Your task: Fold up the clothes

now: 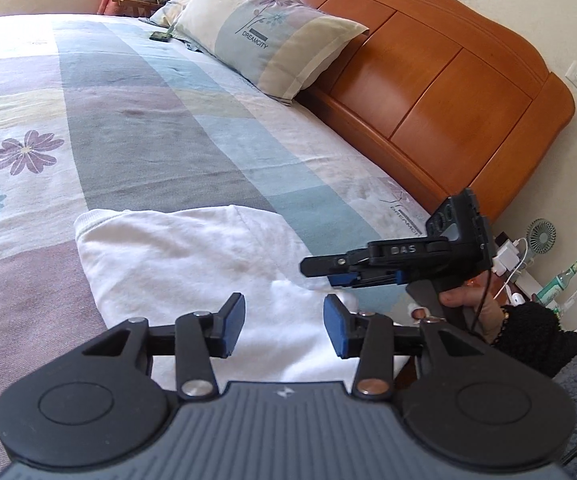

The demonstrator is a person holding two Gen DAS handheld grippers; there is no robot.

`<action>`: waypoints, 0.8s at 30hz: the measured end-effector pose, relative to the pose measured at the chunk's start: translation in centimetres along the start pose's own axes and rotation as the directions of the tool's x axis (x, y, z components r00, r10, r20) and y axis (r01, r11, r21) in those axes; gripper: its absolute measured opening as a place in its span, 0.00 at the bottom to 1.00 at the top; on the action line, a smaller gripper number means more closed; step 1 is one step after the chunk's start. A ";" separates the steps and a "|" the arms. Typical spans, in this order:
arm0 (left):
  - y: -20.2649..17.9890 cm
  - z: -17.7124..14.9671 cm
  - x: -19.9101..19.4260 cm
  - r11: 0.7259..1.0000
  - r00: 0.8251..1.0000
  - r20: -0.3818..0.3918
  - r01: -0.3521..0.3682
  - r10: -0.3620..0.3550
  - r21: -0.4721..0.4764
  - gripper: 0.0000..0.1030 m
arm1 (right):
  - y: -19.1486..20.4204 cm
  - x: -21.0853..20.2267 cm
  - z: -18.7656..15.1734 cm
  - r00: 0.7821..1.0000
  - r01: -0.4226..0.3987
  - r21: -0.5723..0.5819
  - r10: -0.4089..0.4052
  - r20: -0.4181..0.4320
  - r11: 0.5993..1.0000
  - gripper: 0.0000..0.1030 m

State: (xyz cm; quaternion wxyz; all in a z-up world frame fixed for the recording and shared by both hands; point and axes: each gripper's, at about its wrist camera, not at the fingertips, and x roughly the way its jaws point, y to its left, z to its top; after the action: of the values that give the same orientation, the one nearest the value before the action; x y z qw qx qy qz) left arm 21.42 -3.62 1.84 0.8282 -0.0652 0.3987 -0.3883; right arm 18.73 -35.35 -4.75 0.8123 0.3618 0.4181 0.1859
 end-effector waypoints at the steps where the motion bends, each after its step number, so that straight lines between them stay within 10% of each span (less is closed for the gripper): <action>1: 0.2 0.0 0.1 1.000 1.000 -0.002 -0.008 0.008 0.007 0.42 | 0.3 -0.9 -0.2 0.999 0.031 -0.010 -0.031 0.016 0.999 0.63; 7: 0.5 -0.9 1.5 0.997 0.996 -0.084 0.007 -0.001 0.073 0.44 | 3.5 -7.1 -2.4 0.987 0.110 -0.071 -0.100 0.129 0.991 0.65; 13: 1.5 -4.1 3.1 0.990 0.962 -0.254 0.123 -0.101 0.074 0.50 | 8.4 -7.3 -5.9 0.994 -0.055 -0.157 0.069 0.085 0.986 0.67; 20: 3.5 -6.3 -0.8 0.981 0.947 -0.300 0.152 -0.111 0.117 0.53 | 6.5 -4.8 -12.6 0.975 0.223 0.011 -0.223 0.009 0.975 0.60; 24: 4.5 -4.8 -2.2 0.979 0.962 -0.255 0.137 -0.095 0.152 0.66 | 10.8 -4.5 -13.1 0.972 0.216 -0.080 -0.207 0.111 0.973 0.62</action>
State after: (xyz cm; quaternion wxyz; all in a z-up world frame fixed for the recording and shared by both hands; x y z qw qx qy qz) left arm 19.83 1.94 -1.90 0.7505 0.0304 0.4599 -0.4736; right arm 5.51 -25.18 0.64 0.8633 0.2867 0.4036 0.0985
